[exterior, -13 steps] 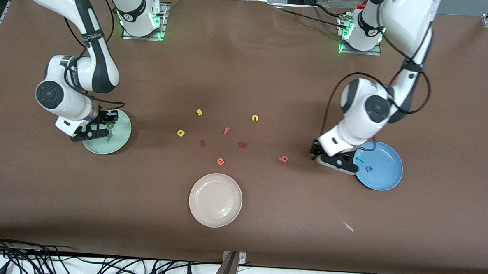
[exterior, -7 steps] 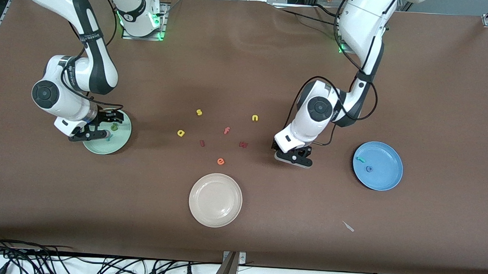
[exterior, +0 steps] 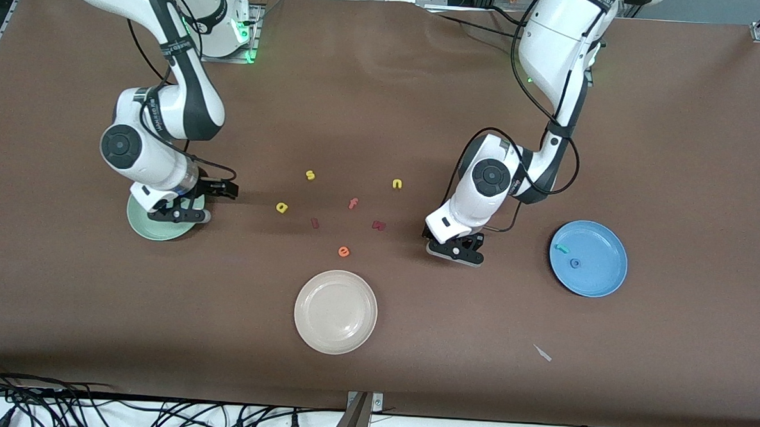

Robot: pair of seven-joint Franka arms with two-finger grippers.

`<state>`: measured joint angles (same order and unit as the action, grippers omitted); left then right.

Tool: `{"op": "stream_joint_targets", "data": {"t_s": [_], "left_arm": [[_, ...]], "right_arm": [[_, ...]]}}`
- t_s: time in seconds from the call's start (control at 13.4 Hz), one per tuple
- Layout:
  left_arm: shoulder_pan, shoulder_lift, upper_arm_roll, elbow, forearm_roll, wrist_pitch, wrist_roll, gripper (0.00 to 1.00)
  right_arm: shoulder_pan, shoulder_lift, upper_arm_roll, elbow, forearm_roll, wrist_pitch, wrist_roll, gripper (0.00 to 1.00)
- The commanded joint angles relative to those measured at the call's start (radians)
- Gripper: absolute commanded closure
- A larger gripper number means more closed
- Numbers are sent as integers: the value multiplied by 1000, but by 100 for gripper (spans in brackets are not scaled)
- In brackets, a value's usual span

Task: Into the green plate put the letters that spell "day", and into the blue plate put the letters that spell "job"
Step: 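Release both letters on the plates and reach toward the next letters, then grasp the yellow a with the right gripper while the left reaches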

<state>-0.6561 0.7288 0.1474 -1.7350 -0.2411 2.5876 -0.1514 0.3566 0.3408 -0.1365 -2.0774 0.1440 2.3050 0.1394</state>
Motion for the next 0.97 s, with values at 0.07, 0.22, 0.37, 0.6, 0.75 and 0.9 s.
{"op": "stream_joint_targets", "data": {"t_s": [0.07,0.22,0.37,0.6,0.75,0.9], "left_arm": [[-23,27,15,12,-23,8,7,20],[-23,29,15,12,-23,8,7,26],[-23,29,17,12,-23,8,16,43],[-22,27,17,12,-23,8,18,50],[-22,27,20,14,-23,6,19,62],[-22,23,26,12,-21,5,22,79]], "right_arm": [[68,56,38,43,11,54,196,0],[122,93,38,72,9,73,300,0],[154,130,38,105,3,74,365,0],[191,184,37,132,0,128,443,0],[199,202,35,135,-1,151,456,0],[199,221,34,151,-3,151,456,0]]}}
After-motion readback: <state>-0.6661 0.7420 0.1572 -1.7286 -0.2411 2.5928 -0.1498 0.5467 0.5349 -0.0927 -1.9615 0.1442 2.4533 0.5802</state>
